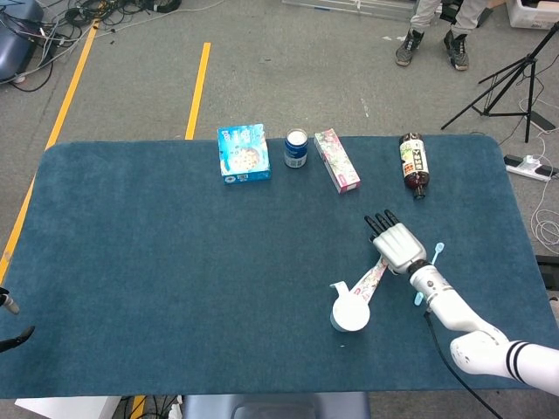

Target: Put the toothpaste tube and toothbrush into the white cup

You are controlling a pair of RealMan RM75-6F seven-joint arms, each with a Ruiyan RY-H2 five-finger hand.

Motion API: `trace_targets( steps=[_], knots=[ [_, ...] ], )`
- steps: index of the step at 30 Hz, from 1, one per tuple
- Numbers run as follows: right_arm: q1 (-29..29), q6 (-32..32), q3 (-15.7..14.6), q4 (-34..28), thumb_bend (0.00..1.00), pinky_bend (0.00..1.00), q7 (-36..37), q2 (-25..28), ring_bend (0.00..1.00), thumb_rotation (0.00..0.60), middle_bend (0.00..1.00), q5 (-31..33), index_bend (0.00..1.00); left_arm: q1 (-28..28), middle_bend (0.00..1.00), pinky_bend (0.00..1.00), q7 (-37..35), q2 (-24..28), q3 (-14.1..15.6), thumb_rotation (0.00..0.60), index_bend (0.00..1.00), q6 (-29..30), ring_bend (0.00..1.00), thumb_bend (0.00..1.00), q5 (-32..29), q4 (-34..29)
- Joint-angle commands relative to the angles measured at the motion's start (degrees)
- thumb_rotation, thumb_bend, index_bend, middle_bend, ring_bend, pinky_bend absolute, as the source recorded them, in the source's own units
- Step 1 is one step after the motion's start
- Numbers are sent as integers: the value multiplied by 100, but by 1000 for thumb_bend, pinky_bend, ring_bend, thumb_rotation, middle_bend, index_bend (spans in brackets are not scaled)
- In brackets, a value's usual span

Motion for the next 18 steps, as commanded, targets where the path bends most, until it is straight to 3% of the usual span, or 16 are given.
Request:
trace_targets(
  steps=[1,13,18],
  knots=[
    [17,-52,-7,61,123,67,-8,-48,0,600,0,38,415,0,329,409,-4,3,1,600,538,-5,359,106,-3,-1],
    [66,-235,-38,293,140,67,-52,-236,0,600,0,209,417,4,329,409,-22,10,5,600,538,-2,359,106,1,-1],
    [83,-276,-40,366,171,67,-47,-290,0,600,0,251,477,5,329,409,-29,16,3,600,538,-1,359,105,-1,-6]
  ],
)
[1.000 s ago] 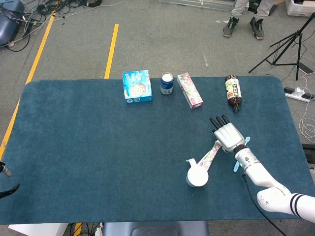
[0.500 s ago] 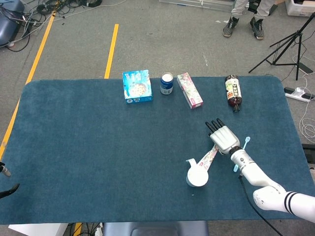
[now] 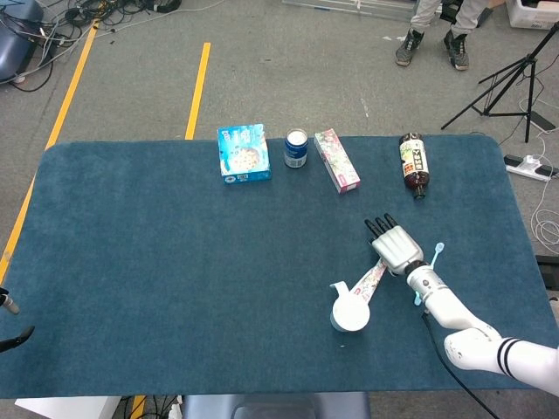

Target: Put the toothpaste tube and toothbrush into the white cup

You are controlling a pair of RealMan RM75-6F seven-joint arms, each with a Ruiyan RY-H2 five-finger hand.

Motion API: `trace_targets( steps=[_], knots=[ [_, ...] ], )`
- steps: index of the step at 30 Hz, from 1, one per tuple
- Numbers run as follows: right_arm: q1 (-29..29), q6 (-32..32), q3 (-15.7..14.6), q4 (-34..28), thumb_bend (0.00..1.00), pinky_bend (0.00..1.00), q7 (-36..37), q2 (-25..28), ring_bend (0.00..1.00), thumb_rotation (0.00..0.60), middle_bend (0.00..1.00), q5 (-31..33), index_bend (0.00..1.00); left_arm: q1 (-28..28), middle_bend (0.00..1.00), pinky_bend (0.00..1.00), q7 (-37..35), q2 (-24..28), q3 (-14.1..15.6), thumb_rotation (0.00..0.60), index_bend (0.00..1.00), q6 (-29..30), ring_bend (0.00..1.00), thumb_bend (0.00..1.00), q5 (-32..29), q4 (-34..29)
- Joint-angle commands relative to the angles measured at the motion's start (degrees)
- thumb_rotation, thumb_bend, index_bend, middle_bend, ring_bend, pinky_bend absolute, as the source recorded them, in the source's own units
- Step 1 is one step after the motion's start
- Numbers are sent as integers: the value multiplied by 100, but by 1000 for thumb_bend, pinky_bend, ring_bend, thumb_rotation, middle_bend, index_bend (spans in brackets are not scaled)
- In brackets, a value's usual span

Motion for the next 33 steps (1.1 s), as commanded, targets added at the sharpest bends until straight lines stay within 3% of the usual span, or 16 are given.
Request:
trace_targets(
  steps=[1,14,33],
  knots=[
    [10,-18,-2,29,173,67,-6,-23,0,600,0,26,488,1,329,409,-5,1,0,600,538,1,359,105,-1,0],
    [-1,34,15,-33,185,67,55,-5,0,600,19,86,619,8,329,409,-10,6,1,600,538,10,359,105,-3,-6],
    [-225,681,277,-1640,198,67,693,1109,0,600,26,-307,647,5,329,409,17,-4,-3,600,538,15,359,106,-16,-9]
  ],
)
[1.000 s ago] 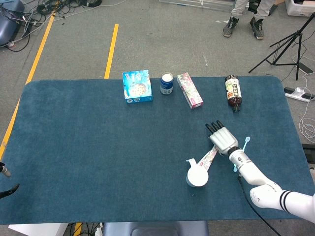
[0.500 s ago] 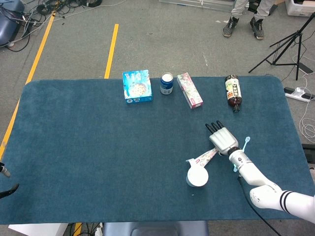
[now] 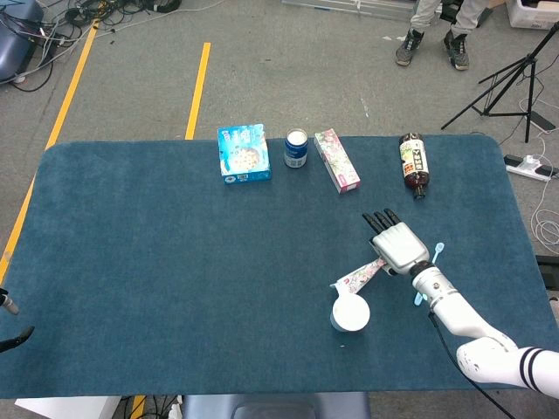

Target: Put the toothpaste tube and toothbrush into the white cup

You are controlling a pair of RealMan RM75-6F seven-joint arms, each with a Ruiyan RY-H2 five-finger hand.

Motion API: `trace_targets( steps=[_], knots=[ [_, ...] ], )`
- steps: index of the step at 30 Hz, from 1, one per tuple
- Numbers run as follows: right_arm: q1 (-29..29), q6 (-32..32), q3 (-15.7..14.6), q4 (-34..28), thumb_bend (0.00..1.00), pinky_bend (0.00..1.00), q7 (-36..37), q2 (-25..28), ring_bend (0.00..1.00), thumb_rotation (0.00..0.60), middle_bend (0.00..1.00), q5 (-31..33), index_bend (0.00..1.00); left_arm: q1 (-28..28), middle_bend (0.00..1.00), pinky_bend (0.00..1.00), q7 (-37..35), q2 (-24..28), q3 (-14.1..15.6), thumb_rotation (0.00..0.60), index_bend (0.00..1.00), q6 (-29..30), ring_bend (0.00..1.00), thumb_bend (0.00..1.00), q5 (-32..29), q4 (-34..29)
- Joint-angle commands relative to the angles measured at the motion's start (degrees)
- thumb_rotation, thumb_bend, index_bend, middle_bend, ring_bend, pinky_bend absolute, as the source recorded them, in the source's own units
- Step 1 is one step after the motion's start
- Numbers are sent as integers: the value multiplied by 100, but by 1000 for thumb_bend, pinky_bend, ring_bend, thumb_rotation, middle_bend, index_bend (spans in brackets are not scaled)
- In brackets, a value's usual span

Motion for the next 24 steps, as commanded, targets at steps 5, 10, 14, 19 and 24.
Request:
trace_targets(
  steps=[5,10,14,19,24],
  knots=[
    [-104,261,182,-756,199,67,387,537,0,600,26,-210,647,7,329,409,0,-3,4,600,538,13,359,106,8,-5],
    [-165,402,279,-1162,199,67,598,840,0,600,26,-347,647,7,329,409,-3,0,4,600,538,12,359,105,9,-6],
    [-230,509,336,-1448,199,67,755,1071,0,600,26,-450,647,4,329,409,-3,-1,3,600,538,2,359,106,0,1],
    [-365,695,407,-1897,200,67,1067,1463,0,600,26,-686,647,0,329,409,8,-6,3,600,538,-6,359,106,-7,4],
    [-548,939,466,-2342,200,67,1414,1948,0,600,26,-1017,647,-7,329,409,40,-19,3,600,538,-17,359,106,-21,14]
  ],
)
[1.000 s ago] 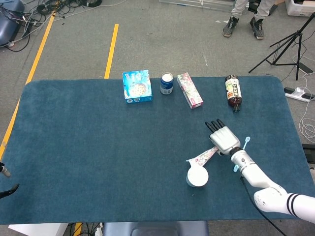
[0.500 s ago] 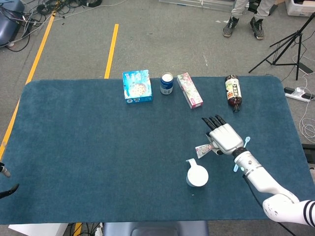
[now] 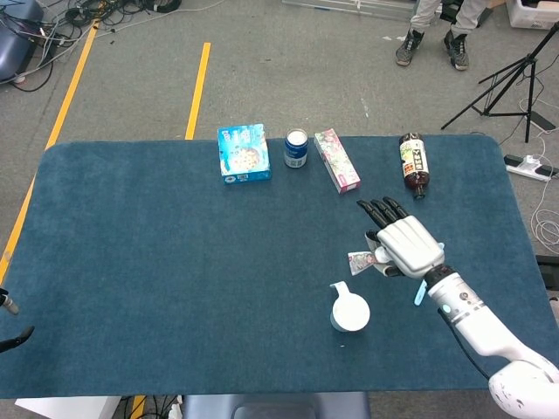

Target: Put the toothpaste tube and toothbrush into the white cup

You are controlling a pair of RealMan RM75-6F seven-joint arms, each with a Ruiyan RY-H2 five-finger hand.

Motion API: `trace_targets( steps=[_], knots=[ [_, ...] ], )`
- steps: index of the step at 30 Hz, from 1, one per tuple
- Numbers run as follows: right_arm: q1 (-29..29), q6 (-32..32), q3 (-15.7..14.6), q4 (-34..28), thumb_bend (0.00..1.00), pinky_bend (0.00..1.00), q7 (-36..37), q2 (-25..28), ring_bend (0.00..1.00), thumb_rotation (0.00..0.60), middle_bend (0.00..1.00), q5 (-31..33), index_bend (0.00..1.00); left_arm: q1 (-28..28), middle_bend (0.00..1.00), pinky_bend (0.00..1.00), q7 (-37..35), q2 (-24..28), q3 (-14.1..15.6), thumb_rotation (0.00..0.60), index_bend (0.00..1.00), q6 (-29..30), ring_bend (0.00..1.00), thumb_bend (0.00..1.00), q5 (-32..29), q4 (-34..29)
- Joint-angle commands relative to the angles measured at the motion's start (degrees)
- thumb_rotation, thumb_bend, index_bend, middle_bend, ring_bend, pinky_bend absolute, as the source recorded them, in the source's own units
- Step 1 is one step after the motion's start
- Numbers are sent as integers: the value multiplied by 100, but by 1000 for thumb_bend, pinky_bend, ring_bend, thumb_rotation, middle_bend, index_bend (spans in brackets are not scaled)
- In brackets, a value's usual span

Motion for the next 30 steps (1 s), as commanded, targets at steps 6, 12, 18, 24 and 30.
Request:
trace_targets(
  steps=[6,12,18,24,30],
  knots=[
    [-387,404,80,-763,200,67,719,895,0,600,29,-580,647,-17,329,409,51,-23,-8,600,538,-28,359,106,-44,24],
    [-524,337,2,-1124,201,67,1186,1279,0,600,30,-1059,647,-28,329,409,111,-47,-2,600,539,-32,359,106,-49,28],
    [-557,132,-96,-1271,201,67,1379,1405,0,600,31,-1418,648,-23,329,409,84,-34,-9,600,539,-25,359,106,-55,19],
    [-595,-52,-175,-1369,201,67,1377,1484,0,600,30,-1554,647,-18,329,409,55,-17,-12,600,539,-18,359,106,-48,13],
    [-602,-165,-179,-1328,201,67,1365,1438,0,600,30,-1566,647,-22,329,409,77,-25,-4,600,539,-21,359,106,-42,9]
  ],
)
